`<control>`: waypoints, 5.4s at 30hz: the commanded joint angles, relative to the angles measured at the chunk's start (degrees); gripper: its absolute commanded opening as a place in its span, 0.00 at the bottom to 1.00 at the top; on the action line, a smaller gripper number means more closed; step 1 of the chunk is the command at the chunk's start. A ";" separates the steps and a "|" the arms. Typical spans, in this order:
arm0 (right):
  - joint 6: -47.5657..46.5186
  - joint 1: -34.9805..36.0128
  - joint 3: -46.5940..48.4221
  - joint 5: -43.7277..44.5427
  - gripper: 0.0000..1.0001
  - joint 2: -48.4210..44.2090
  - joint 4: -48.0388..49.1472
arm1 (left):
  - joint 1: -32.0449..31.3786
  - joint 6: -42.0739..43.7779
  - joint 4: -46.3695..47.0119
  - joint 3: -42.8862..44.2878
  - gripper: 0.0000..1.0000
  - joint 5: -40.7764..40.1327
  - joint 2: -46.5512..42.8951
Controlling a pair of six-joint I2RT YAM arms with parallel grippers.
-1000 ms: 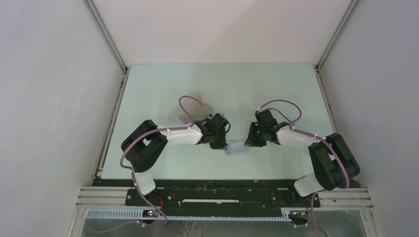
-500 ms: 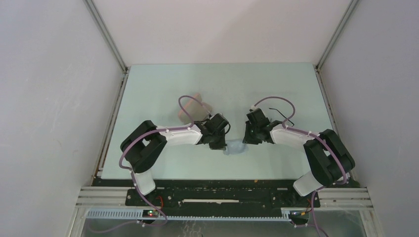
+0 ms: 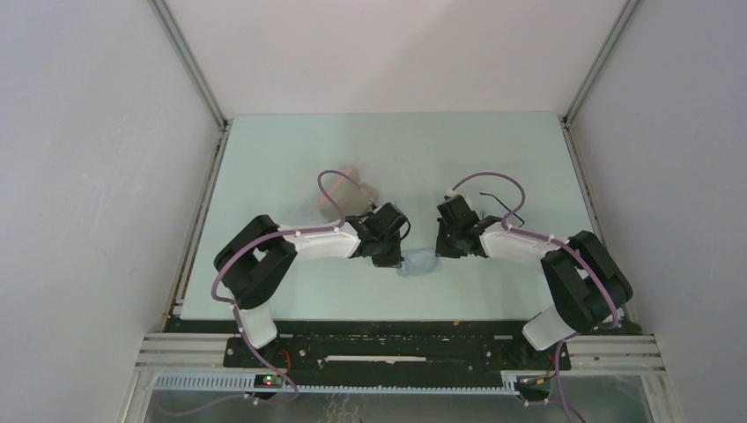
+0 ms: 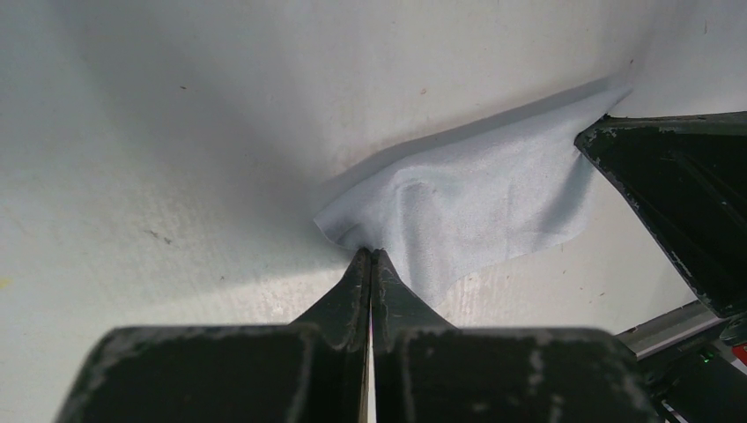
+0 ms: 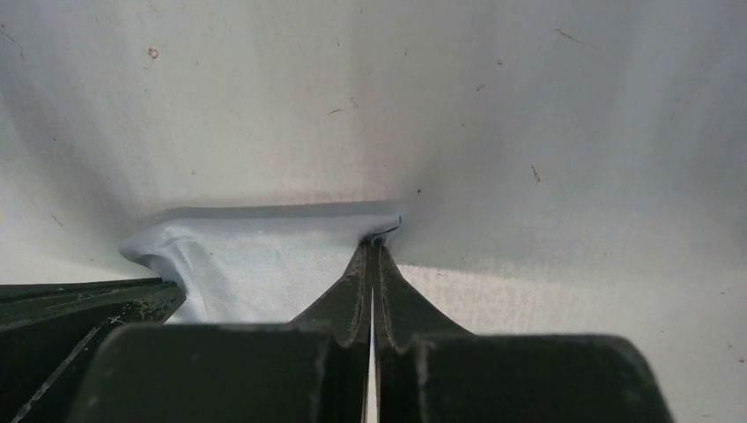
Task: Organize the sunglasses
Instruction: Pick up the glasses cleaning cloth from the center of the board, then place the glasses cleaning cloth in the sunglasses case, then move the sunglasses to the center of the board.
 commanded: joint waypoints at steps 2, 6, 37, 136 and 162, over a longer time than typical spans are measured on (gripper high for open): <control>-0.03 0.73 -0.20 0.76 0.00 -0.61 -4.78 | -0.24 1.19 -1.15 0.71 0.00 -0.54 -2.75; -0.31 0.82 0.88 0.17 0.00 -3.95 -4.99 | -0.07 2.09 -1.86 1.04 0.00 -2.10 -5.18; -5.66 2.67 33.34 -6.22 0.00 13.75 -0.62 | 15.27 8.47 -7.68 -0.88 0.00 -7.10 -18.46; -5.60 -18.55 35.52 4.55 0.51 5.65 -12.35 | 17.43 11.78 -6.85 -4.71 0.40 -17.10 -26.99; -5.37 -21.37 19.30 9.59 0.32 10.80 -15.03 | 6.06 11.41 -5.24 -4.33 0.41 -9.52 -25.46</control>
